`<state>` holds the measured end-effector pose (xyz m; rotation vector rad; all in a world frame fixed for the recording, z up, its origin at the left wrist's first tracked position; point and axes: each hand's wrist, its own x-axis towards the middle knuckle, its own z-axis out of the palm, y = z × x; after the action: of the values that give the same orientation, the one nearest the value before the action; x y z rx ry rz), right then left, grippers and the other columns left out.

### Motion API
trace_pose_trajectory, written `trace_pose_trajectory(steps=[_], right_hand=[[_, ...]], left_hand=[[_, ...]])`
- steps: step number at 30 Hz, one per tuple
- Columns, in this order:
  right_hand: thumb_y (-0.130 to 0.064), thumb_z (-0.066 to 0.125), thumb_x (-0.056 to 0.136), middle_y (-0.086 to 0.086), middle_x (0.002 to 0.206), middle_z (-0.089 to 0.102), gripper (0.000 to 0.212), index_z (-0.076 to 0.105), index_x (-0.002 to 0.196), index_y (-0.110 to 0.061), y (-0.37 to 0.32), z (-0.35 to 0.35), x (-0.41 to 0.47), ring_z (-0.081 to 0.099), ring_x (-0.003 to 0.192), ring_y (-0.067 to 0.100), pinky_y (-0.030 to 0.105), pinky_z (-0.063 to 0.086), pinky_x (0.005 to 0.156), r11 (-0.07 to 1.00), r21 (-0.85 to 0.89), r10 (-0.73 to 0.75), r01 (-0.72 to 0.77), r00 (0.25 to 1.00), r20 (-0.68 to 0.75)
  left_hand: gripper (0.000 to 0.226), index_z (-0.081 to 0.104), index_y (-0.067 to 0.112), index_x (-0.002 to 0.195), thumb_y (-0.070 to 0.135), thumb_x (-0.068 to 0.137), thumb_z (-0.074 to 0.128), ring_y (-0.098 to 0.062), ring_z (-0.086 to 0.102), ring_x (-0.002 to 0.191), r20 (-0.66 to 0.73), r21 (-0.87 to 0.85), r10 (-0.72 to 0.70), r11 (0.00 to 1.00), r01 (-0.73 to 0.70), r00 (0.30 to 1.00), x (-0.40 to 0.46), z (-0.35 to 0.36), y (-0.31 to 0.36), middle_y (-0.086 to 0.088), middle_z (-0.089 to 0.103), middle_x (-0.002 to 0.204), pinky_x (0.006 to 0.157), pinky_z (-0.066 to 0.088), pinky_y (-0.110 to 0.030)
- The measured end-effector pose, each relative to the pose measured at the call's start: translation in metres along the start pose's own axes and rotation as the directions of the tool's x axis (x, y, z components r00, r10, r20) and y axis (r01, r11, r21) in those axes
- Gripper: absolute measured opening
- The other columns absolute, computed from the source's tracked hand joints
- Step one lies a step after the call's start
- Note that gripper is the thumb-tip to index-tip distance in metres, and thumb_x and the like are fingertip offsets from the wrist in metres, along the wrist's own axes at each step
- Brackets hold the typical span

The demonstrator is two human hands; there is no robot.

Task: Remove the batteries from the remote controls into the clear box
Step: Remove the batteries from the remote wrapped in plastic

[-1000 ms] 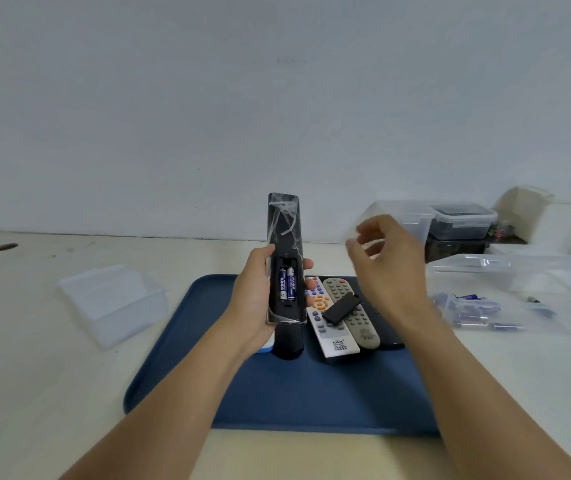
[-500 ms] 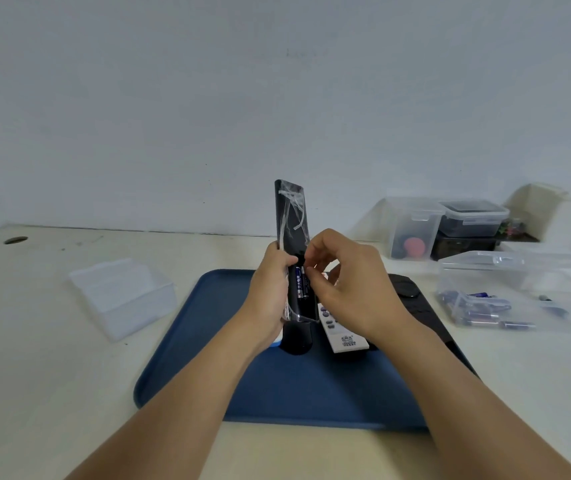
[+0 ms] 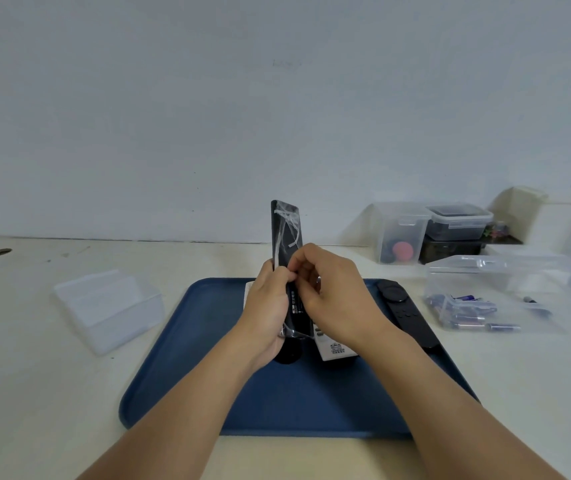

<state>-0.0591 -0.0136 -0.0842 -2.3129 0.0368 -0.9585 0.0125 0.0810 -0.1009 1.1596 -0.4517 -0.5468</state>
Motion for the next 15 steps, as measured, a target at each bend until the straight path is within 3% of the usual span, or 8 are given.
trace_pose_trajectory(steps=[15], right_hand=[[0.008,0.049,0.086,-0.003,0.082,0.062,0.026,0.060,0.098,-0.013,0.0000,0.0027,0.0062,0.054,0.074,0.014,0.033,0.050,0.070,1.000,0.010,0.026,-0.027,0.997,0.067]], left_hand=[[0.015,0.058,0.012,0.091,0.007,0.096,0.045,-0.014,0.064,0.054,-0.055,-0.066,-0.034,0.997,0.031,0.998,0.0024,0.0020,0.0025,-0.003,0.065,0.064,0.044,0.049,-0.028]])
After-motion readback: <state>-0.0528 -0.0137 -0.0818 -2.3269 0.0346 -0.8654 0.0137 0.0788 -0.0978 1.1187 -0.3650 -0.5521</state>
